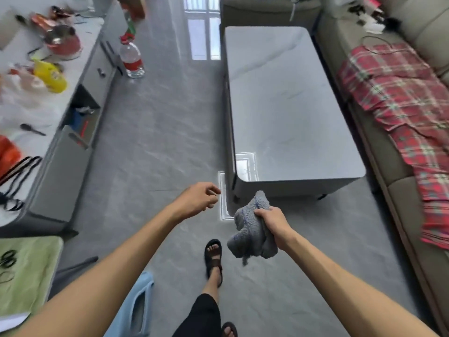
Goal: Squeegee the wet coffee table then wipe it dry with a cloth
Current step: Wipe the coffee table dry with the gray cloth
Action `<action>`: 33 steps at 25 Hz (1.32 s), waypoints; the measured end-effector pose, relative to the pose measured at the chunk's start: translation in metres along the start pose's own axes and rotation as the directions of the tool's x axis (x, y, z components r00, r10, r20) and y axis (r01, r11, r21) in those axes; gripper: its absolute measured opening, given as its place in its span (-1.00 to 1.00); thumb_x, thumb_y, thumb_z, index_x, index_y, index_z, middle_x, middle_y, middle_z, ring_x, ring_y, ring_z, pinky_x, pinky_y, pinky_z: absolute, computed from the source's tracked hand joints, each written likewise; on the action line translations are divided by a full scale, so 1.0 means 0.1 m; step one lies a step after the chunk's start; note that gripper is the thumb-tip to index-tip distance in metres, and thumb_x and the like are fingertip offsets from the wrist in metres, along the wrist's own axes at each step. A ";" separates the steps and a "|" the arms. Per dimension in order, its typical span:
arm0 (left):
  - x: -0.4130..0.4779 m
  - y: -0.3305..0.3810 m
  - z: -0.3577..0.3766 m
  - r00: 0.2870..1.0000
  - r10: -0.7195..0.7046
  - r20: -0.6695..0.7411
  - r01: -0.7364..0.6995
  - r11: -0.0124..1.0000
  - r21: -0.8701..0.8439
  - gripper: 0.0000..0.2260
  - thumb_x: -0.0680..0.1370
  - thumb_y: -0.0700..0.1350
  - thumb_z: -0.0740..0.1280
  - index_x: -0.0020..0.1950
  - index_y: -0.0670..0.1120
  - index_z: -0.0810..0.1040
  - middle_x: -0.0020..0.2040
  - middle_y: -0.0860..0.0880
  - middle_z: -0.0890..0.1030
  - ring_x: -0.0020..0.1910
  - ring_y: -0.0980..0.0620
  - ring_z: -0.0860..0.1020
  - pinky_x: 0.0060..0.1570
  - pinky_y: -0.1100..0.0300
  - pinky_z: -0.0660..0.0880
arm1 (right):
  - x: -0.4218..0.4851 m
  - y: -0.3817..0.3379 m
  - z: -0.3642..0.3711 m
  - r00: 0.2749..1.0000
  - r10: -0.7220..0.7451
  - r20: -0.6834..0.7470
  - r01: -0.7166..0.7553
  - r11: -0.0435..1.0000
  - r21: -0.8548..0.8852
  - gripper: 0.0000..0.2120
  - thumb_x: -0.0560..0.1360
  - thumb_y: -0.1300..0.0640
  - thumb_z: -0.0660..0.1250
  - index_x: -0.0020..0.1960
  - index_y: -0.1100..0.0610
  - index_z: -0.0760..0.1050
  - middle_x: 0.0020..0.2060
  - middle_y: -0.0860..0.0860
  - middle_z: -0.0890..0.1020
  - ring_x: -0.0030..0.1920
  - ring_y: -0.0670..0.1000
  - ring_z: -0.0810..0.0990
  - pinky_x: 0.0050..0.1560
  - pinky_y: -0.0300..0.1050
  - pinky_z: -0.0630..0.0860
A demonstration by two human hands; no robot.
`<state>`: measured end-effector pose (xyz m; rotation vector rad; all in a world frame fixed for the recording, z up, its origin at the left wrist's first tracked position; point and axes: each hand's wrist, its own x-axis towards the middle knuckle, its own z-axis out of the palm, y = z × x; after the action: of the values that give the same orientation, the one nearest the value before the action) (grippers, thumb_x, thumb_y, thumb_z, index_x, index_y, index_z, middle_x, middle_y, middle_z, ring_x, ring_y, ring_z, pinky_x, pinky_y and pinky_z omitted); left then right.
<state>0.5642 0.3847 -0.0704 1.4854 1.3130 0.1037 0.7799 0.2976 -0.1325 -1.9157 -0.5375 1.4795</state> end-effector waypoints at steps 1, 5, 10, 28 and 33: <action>0.30 0.10 0.05 1.000 -0.003 0.031 0.003 1.000 0.012 -0.83 0.53 -0.18 0.27 0.08 -0.02 0.56 0.03 -0.10 0.66 -0.15 0.02 0.60 -0.17 0.21 0.49 | 0.20 -0.04 -0.18 0.999 0.030 -0.040 -0.027 0.998 0.058 -0.89 0.49 0.24 0.34 -0.06 0.29 0.59 -0.15 0.18 0.68 -0.17 0.09 0.65 -0.04 -0.01 0.58; 1.37 0.57 0.23 0.991 -0.021 0.136 0.009 0.996 0.087 -0.81 0.55 -0.19 0.28 0.13 -0.10 0.57 0.03 -0.11 0.65 -0.12 -0.01 0.61 -0.16 0.22 0.49 | 0.91 -0.26 -0.85 0.986 0.072 -0.152 -0.041 0.980 0.194 -0.87 0.49 0.19 0.39 -0.03 0.25 0.61 -0.15 0.17 0.71 -0.16 0.11 0.69 -0.07 -0.02 0.61; 2.29 1.03 0.56 0.988 -0.078 0.130 0.072 0.996 0.050 -0.86 0.53 -0.23 0.29 0.06 -0.12 0.57 -0.03 -0.15 0.65 -0.20 0.03 0.59 -0.23 0.27 0.45 | 1.65 -0.45 -1.50 0.968 0.103 -0.230 -0.049 0.972 0.231 -0.89 0.45 0.17 0.42 -0.11 0.22 0.61 -0.18 0.25 0.70 -0.19 0.22 0.68 -0.05 0.17 0.61; 5.27 0.33 1.76 0.860 -0.251 -0.444 0.364 0.912 0.188 -0.61 0.53 -0.06 0.29 0.33 -0.16 0.43 0.35 -0.18 0.41 0.29 -0.19 0.44 0.23 -0.02 0.39 | 5.64 -0.38 -3.56 0.848 -0.421 -0.322 0.079 0.701 -0.709 -0.60 0.48 -0.06 0.34 0.14 0.22 0.56 0.23 0.19 0.52 0.25 0.22 0.42 0.20 0.07 0.39; 5.53 -0.28 1.70 0.786 -0.334 -0.520 0.419 0.907 0.051 -0.49 0.58 0.02 0.23 0.44 -0.21 0.22 0.41 -0.22 0.34 0.33 -0.27 0.39 0.29 -0.07 0.34 | 6.09 -0.23 -3.22 0.807 -0.358 -0.469 0.059 0.840 -0.539 -0.27 0.44 -0.18 0.21 0.48 0.24 0.28 0.52 0.16 0.23 0.52 0.15 0.12 0.50 0.03 0.00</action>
<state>0.8701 0.6803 -0.4632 1.3419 2.0720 0.1268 1.2593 0.6408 -0.4883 -2.4515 -0.8877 0.5914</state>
